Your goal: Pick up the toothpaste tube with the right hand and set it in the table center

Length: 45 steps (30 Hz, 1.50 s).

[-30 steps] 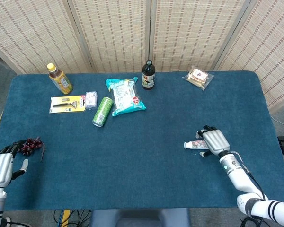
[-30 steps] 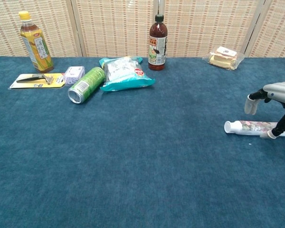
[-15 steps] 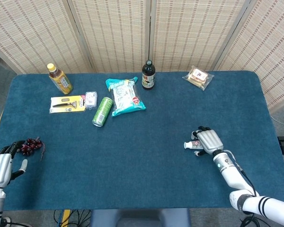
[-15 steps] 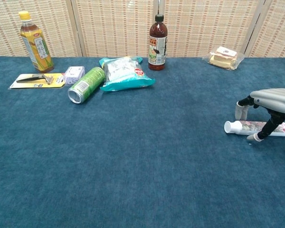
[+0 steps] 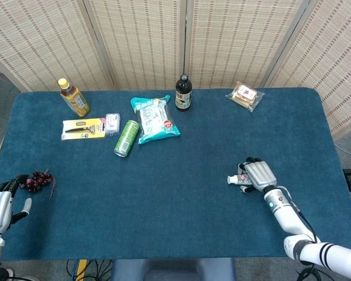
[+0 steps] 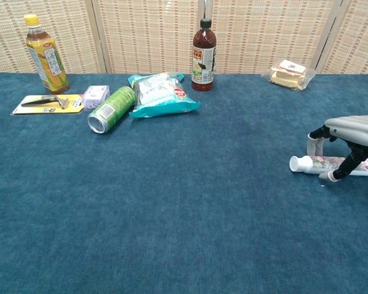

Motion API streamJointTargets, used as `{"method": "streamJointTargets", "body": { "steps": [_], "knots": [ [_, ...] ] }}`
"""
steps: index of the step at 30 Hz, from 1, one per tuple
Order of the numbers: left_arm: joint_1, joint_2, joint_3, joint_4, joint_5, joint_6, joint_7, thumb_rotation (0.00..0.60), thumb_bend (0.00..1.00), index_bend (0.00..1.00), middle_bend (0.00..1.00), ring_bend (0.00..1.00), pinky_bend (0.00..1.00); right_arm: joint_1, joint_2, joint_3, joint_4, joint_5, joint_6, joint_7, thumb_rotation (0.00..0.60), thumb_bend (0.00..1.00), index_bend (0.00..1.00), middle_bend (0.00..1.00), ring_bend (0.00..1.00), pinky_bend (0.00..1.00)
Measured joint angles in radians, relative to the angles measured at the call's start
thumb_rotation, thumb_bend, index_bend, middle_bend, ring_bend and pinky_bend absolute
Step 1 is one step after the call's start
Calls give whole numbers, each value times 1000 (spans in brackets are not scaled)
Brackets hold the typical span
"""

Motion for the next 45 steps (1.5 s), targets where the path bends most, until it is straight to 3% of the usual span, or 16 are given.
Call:
{"method": "streamJointTargets", "body": {
  "steps": [14,22,26,35,45],
  "knots": [
    [-2,-5,-1,5,-4,-10,-3,600,362,185,291,278,388,1,-3,-4,8,28,-4,-13,600,307,487,472,224,201],
    [0,-3,-3,3,-10,-13,-6,600,362,180,290,277,389,-1,-10,-7,19,21,-1,5,600,475,554,530,292,209],
    [-1,-3,-2,1,-8,-15,-7,600,362,175,290,277,388,-3,-14,-8,19,12,4,16,600,632,598,571,349,237],
    [-9,17,-2,-12,-4,-32,-14,600,361,175,290,277,388,5,-11,1,3,-3,-4,52,600,978,706,656,488,402],
    [-46,57,-6,-32,15,-85,-21,600,361,176,290,277,388,38,46,30,-67,16,-58,88,600,1000,742,682,519,412]
  ]
}}
